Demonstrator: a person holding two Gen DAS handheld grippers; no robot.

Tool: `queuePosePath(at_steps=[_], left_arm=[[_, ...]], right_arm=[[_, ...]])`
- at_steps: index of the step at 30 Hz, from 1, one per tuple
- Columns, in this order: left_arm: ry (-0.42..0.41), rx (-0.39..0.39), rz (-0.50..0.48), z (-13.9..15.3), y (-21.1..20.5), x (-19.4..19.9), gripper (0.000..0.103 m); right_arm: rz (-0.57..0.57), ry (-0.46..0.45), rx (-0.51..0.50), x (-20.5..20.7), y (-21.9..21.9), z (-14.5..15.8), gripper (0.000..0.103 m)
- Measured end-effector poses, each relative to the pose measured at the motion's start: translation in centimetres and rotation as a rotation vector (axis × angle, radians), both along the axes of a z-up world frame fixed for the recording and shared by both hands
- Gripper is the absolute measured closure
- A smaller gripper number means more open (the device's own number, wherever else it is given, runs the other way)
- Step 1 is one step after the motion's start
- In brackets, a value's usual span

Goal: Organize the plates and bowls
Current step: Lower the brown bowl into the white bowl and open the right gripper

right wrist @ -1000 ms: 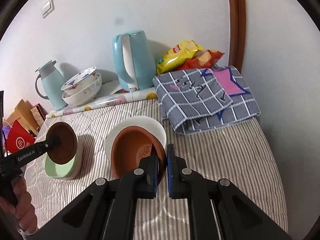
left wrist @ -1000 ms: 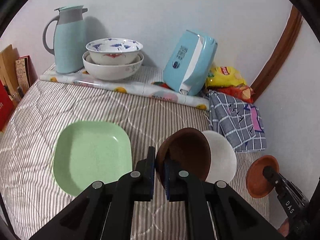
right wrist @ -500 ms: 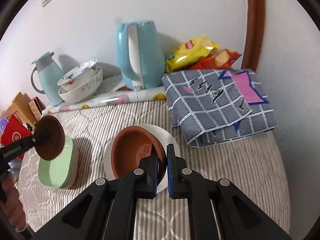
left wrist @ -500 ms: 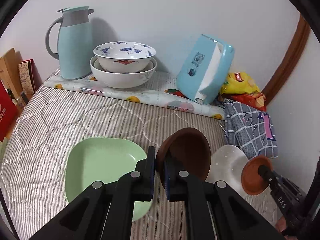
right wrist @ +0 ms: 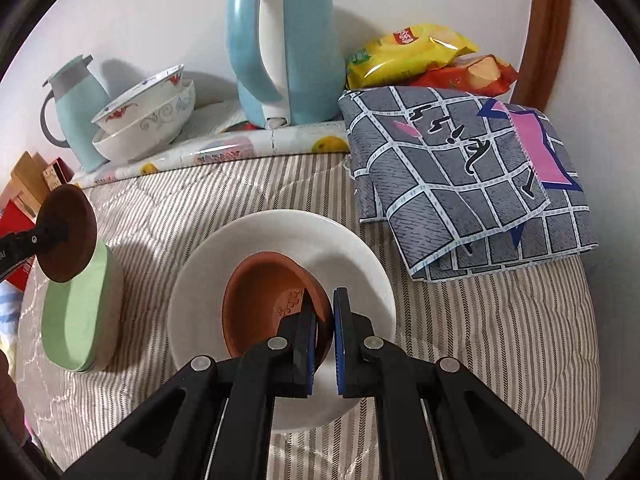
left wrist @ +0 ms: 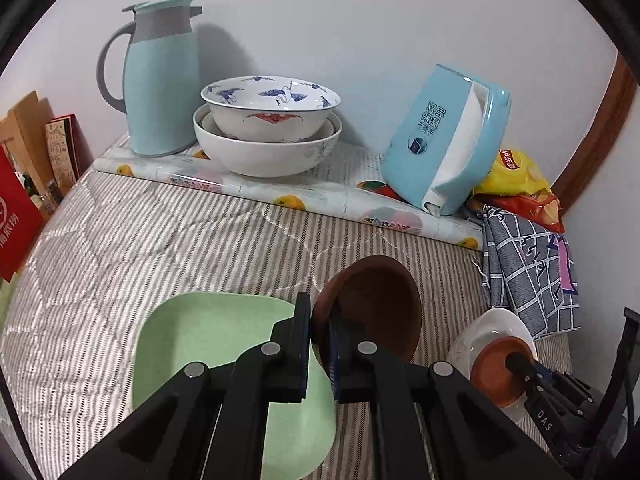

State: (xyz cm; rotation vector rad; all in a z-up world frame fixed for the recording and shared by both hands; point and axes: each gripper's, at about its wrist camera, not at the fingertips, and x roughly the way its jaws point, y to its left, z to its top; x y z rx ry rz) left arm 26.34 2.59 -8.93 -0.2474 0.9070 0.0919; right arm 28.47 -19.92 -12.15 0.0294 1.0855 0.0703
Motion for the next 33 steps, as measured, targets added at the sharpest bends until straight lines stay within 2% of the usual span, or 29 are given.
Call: queuePosePath(at_steps=[14,33], left_arm=[[0.028,-0.002,-0.018,-1.4,-0.9,0.9,0.095],[0.06,-0.003,-0.016,-2.1,-0.8,0.4,0.095]], right_arm=[[0.033,0.039,-0.016,1.0,0.6,-1.2,0.095],[0.064,0.086,-0.118,2.0,1.7,-2.3,0.089]])
